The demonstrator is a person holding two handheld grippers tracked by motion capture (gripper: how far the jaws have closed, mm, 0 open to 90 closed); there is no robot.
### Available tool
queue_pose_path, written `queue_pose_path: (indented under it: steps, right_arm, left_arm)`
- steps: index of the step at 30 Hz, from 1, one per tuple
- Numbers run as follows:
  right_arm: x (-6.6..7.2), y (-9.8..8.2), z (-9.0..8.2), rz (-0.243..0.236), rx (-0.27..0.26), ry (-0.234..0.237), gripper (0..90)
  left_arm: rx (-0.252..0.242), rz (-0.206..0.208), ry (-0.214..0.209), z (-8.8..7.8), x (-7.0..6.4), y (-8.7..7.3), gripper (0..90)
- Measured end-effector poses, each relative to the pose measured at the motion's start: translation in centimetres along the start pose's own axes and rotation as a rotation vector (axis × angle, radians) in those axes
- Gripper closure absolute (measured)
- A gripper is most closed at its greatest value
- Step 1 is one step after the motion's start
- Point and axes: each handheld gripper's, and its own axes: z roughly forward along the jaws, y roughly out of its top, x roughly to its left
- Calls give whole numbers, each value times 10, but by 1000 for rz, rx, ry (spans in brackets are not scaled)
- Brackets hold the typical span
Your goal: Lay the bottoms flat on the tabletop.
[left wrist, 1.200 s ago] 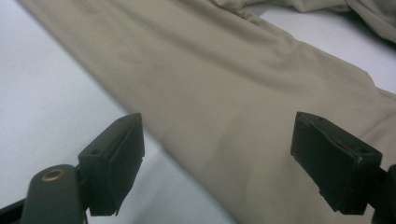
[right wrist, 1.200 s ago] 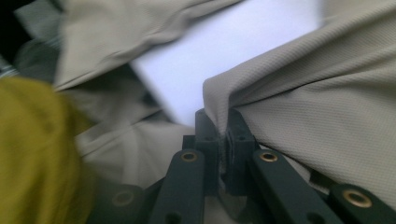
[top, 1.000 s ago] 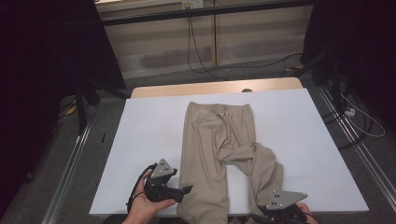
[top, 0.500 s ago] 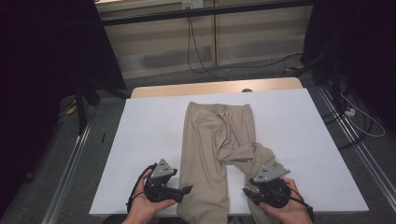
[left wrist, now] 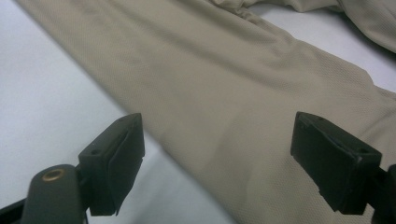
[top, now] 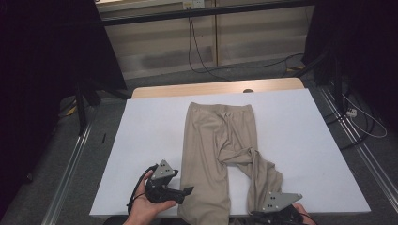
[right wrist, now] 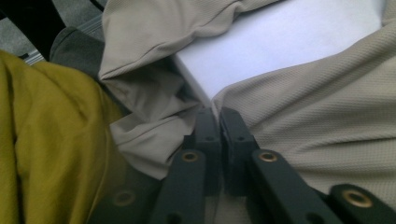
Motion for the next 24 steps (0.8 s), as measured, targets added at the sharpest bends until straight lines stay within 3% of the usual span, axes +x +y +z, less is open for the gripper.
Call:
queue_pose_path:
  steps: [3,4,8,12,14,16,17,19,24]
  right_arm:
    - [-10,7,-5,40,-61,-60,591]
    - [-15,9,-6,56,-73,-76,558]
    - [-38,20,0,95,-90,-135,493]
    - [-46,28,15,80,-59,-151,488]
    - [-46,28,23,56,-24,-164,580]
    - [-43,27,22,39,-33,-154,808]
    - [-40,26,21,40,-32,-132,869]
    - [-33,23,19,30,-31,-133,892]
    - [-15,16,12,3,-18,-61,894]
  left_arm:
    - [11,3,0,1,0,1,179]
    - [6,4,-1,1,-1,0,179]
    - [5,-6,-4,2,-1,0,179]
    - [8,5,-2,0,0,1,179]
    - [1,3,-2,0,0,0,179]
    - [-2,-6,-3,0,0,0,179]
    - [-2,-7,-2,0,0,0,179]
    - [-2,-4,0,0,-1,0,179]
    - [-4,-5,0,0,-2,0,187]
